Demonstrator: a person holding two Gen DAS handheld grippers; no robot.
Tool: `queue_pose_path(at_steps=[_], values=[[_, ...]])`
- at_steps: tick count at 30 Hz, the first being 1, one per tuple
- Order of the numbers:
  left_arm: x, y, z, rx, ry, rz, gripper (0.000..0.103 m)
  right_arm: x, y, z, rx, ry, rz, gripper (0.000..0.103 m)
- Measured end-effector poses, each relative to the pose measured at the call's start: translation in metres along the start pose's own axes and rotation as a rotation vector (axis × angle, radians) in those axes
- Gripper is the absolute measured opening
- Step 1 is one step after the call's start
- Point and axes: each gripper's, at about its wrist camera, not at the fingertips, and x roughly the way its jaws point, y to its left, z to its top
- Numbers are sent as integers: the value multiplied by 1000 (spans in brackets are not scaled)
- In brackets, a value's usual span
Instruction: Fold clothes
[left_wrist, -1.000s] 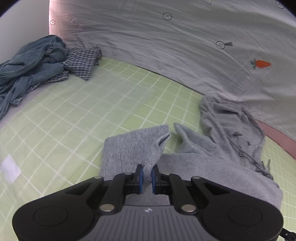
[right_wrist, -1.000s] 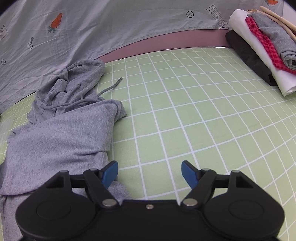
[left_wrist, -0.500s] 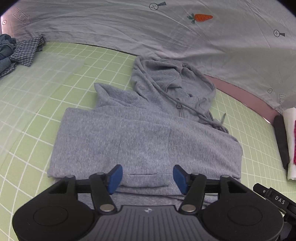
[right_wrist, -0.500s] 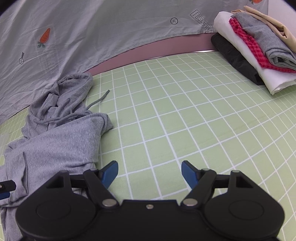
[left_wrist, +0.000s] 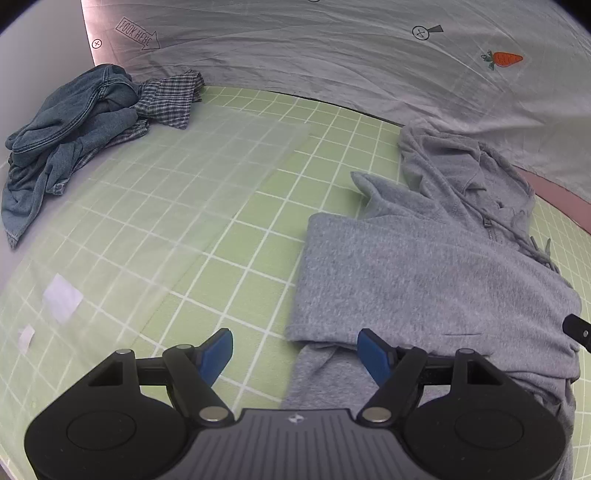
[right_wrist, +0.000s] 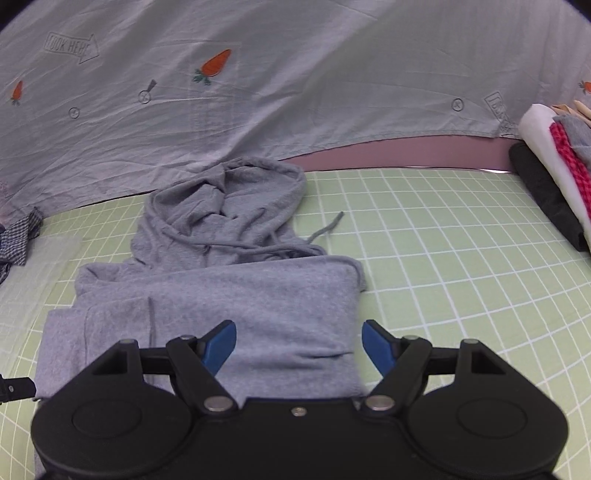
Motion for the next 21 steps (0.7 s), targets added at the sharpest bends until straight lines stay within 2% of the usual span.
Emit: queue_pose_path(at_steps=[6, 11, 16, 20, 21], values=[[10, 14, 1, 57, 28, -12, 75, 7, 50, -13, -4, 31, 70, 59], [27, 10, 14, 115, 39, -48, 76, 11, 73, -22, 20, 53, 119, 46], [44, 0, 21, 151, 52, -82, 76, 23, 86, -25, 9, 99, 143, 43], [47, 1, 20, 121, 56, -96, 77, 36, 89, -23, 2, 135, 151, 45], [48, 2, 20, 113, 56, -97, 78, 38, 90, -23, -10, 138, 154, 42]])
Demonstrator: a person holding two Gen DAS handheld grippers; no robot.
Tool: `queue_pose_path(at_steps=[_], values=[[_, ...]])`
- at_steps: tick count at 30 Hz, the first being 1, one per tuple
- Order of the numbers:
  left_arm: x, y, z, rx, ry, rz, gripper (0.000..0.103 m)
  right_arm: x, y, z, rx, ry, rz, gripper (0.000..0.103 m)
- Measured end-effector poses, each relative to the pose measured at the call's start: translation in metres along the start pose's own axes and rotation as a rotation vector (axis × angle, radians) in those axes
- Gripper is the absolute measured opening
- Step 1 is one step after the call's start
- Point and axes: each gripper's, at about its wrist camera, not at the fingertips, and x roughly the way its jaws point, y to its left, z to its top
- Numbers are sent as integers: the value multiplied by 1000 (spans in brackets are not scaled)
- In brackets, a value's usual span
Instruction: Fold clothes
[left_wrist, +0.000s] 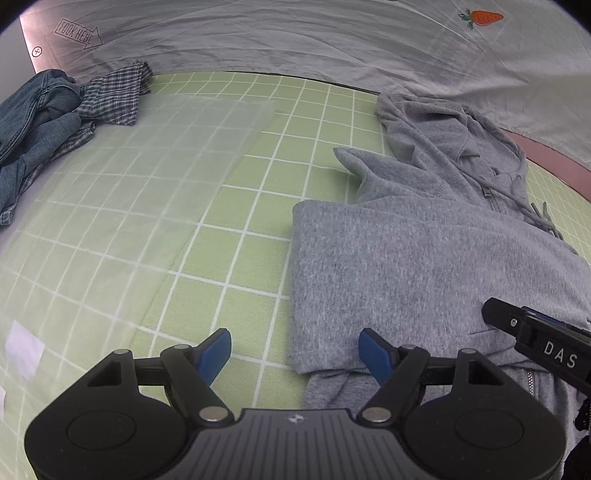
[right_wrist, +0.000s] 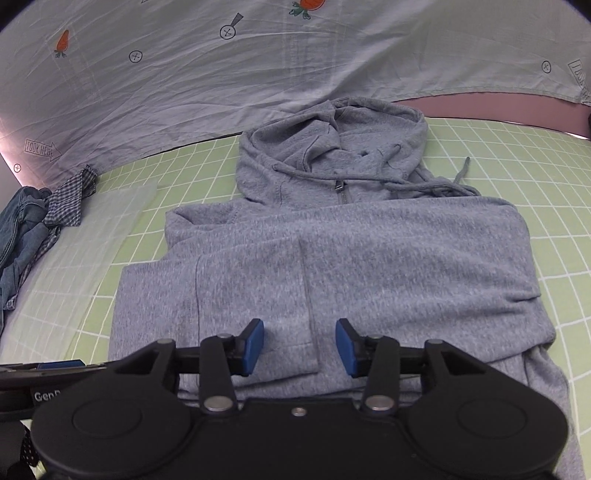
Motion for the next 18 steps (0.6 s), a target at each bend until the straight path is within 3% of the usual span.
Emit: queue_pose_path(at_steps=[1, 3, 6, 12, 18], values=[[0, 1, 0, -8, 0, -1, 80, 2, 1, 0, -12, 4, 2, 39], [0, 4, -1, -30, -1, 2, 82, 5, 4, 1, -37, 13, 6, 21], [-1, 4, 0, -44, -5, 7, 82, 5, 6, 2, -81, 4, 14, 8], [-9, -7, 5, -13, -43, 8, 82, -13, 0, 7, -91, -69, 28, 6], [-12, -27, 16, 59, -83, -8, 82, -36, -19, 11, -106, -161, -49, 6]])
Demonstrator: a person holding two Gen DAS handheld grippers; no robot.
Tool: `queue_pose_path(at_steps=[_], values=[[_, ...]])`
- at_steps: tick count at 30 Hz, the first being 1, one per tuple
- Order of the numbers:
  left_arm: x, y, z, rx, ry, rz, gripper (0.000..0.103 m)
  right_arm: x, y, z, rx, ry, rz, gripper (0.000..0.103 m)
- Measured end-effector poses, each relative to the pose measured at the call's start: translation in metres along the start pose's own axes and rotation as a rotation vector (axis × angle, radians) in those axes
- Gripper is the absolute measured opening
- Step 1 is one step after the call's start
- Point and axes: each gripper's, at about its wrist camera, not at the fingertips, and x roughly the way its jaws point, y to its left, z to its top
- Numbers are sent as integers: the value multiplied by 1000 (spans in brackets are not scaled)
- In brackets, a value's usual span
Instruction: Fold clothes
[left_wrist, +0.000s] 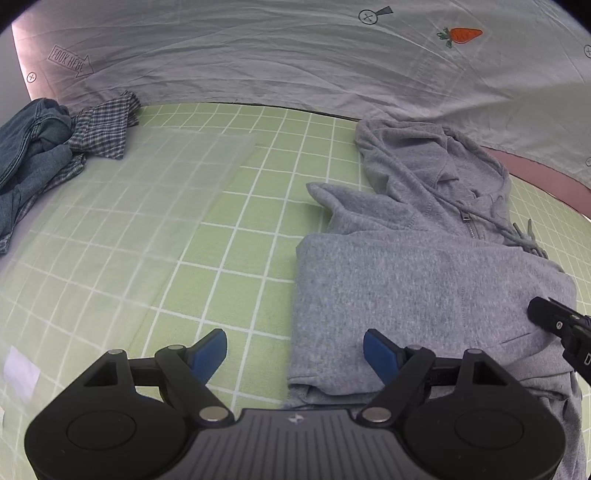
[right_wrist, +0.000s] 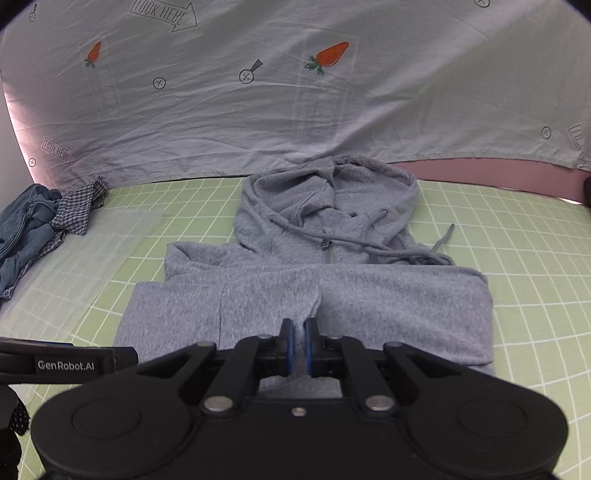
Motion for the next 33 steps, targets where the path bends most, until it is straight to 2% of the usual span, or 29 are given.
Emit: queue_pose_path(at_steps=[5, 10, 15, 19, 20, 21, 25, 27, 28, 29, 31, 33], values=[[5, -17, 2, 50, 0, -20, 82, -12, -38, -3, 42, -26, -119, 6], [12, -26, -3, 81, 27, -15, 82, -13, -80, -14, 153, 6, -220, 6], [20, -18, -10, 53, 68, -6, 82, -5, -88, -24, 171, 44, -237, 7], [10, -15, -9, 49, 48, 15, 82, -2, -84, -26, 148, 58, -257, 12], [7, -15, -9, 48, 41, 22, 82, -2, -84, -26, 146, 60, -264, 20], [3, -14, -10, 45, 34, 28, 82, -4, -85, -26, 153, 58, -274, 32], [-13, -14, -21, 28, 20, 50, 90, -18, -93, -28, 179, 44, -281, 50], [-21, -13, -29, 14, 13, 53, 90, -26, -96, -32, 184, 37, -272, 77], [-25, -13, -34, 4, 11, 51, 91, -30, -97, -34, 181, 32, -275, 83], [-28, -13, -39, -7, 8, 51, 92, -34, -97, -37, 174, 30, -276, 88], [-35, -15, -47, -27, 5, 61, 96, -38, -99, -42, 164, 44, -260, 88], [-40, -18, -52, -36, 3, 73, 97, -43, -101, -47, 155, 60, -246, 96]])
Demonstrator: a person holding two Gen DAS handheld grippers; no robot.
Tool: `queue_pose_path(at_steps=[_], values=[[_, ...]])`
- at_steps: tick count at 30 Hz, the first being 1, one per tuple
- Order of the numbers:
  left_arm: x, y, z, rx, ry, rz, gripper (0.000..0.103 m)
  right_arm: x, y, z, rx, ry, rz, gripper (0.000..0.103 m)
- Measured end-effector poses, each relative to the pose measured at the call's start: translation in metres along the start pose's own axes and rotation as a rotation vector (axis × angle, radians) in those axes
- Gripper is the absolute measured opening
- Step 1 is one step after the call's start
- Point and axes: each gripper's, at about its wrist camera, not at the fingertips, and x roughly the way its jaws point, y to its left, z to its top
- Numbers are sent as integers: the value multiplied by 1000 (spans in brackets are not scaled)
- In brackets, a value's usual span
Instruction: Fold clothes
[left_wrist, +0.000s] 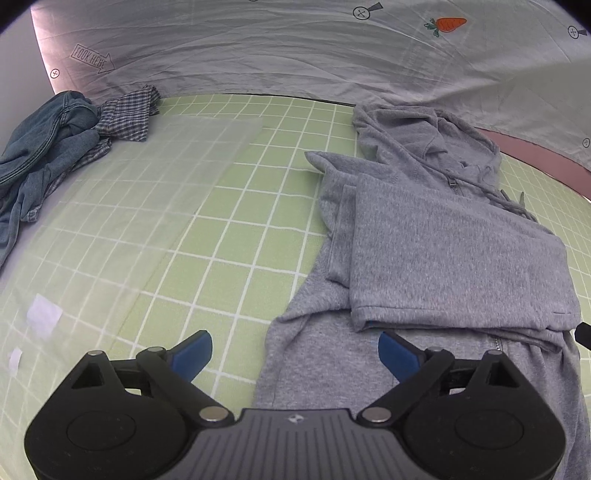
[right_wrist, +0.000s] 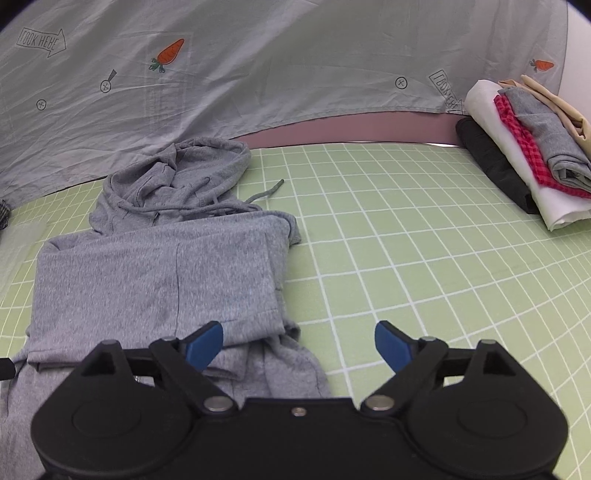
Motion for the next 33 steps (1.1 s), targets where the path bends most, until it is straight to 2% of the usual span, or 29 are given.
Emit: queue_pose_path(at_steps=[4, 9, 11, 19, 25, 29, 33], values=[[-10, -4, -4, 6, -10, 13, 97, -6, -7, -1, -39, 7, -23, 101], [-1, -4, 15, -31, -48, 43, 98, 8, -18, 18, -18, 14, -30, 102], [9, -5, 30, -51, -52, 52, 98, 18, -21, 28, -13, 1, -31, 102], [52, -14, 104, -29, -68, 97, 98, 74, -34, 78, 45, 2, -43, 103], [100, -20, 163, -6, -75, 118, 98, 125, -27, 118, 26, 16, -26, 103], [131, -25, 197, -9, -75, 118, 98, 162, -13, 143, 27, 27, -16, 103], [158, -35, 228, -58, -71, 69, 98, 192, 1, 170, 49, 16, 11, 103]])
